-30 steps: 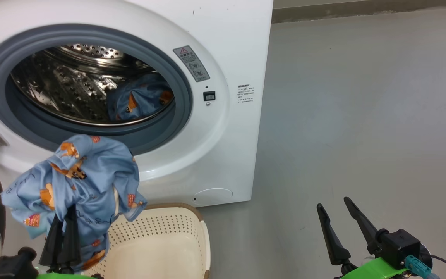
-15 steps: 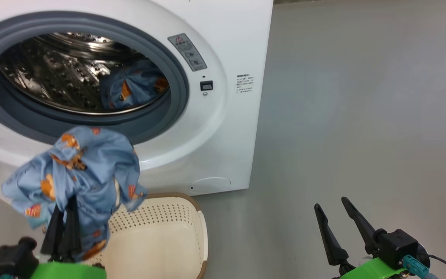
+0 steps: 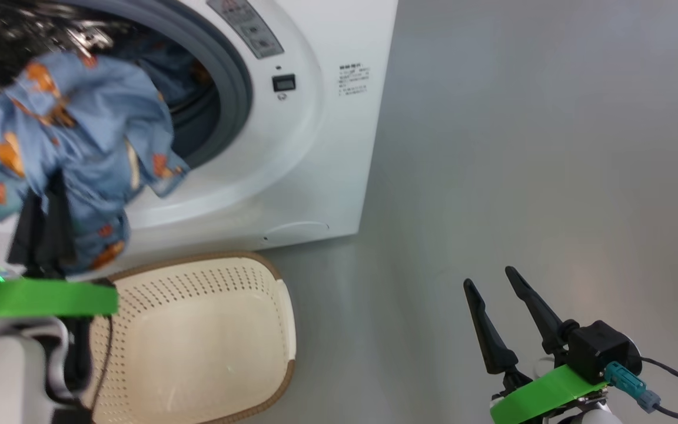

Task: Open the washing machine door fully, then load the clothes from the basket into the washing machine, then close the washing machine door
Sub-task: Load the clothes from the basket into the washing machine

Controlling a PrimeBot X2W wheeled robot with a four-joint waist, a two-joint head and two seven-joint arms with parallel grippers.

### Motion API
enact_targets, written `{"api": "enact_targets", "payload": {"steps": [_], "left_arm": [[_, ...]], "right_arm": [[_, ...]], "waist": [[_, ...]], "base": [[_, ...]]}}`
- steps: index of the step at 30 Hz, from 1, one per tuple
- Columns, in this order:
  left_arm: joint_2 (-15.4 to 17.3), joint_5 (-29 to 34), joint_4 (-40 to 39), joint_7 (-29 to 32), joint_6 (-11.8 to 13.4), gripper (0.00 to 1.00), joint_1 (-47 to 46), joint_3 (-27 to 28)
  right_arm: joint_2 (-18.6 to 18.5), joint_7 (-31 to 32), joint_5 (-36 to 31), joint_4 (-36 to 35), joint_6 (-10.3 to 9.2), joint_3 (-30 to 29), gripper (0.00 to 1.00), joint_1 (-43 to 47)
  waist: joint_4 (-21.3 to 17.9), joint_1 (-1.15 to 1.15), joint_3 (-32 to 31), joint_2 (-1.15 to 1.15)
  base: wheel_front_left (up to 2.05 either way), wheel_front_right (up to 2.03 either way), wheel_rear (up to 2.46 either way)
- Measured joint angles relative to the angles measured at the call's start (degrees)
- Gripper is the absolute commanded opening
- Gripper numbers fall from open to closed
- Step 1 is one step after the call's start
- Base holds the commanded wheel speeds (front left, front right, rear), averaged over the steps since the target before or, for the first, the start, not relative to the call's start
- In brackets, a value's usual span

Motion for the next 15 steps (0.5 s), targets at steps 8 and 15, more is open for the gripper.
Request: {"api": "enact_targets", "payload": {"steps": [8,15], "left_arm": [[8.3,-4.0,10.2,0.0,0.0,0.0,-18.7,-1.2],[13.3,-7.1,19.3,0.0,0.0,0.0,-27.3,-6.3]], "right_arm": [[0.0,0.0,0.8,-2.1,0.0,1.8,1.0,-4.4],[0.0,0.0,2.2,-2.3,0.0,3.2,1.0,-6.2]], "waist": [[-3.4,0.0,11.9,0.0],[-4.8,0.0,17.4,0.0]], "base": [[0.0,0.0,0.0],[0.0,0.0,0.0]]}}
